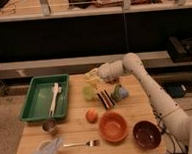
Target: Place banana in plastic cup
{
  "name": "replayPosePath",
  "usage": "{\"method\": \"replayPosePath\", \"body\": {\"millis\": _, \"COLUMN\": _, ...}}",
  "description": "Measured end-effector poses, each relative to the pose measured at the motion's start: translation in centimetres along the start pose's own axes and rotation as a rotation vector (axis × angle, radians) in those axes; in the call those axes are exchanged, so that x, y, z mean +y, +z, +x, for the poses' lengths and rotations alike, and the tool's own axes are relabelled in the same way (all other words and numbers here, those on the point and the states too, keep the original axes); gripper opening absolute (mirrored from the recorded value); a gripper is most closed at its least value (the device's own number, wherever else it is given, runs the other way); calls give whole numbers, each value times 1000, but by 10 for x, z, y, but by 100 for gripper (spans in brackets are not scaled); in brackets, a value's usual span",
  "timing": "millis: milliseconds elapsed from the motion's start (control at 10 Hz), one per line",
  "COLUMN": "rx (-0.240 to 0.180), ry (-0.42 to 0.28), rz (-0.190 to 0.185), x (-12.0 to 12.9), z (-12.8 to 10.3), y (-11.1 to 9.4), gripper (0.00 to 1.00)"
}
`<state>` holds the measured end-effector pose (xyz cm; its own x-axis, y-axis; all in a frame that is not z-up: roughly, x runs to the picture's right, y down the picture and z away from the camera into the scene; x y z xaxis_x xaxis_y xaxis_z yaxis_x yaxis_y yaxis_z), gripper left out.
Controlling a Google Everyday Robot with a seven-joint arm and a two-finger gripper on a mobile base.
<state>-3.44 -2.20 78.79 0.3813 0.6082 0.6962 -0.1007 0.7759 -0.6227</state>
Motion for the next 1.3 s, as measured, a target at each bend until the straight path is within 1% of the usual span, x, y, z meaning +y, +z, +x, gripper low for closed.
{"method": "replayPosePath", "body": {"millis": 400, "rx": -13, "ry": 5, "rz": -21, "x": -6, "z": 0, "y": 20, "gripper": 0}}
{"method": "replayPosePath", "body": {"millis": 600, "rx": -10, "ry": 2, "rz": -31, "x": -6, "z": 0, "y": 29, "gripper": 0}}
{"method": "replayPosePath", "body": {"millis": 1100, "rx": -5, "ry": 7, "rz": -49, "x": -6, "z": 11, "y": 52, "gripper": 0}}
{"method": "replayPosePath", "body": {"millis": 1300, "rx": -2, "ry": 4, "rz": -56, "x": -6, "z": 15, "y": 57, "gripper": 0}}
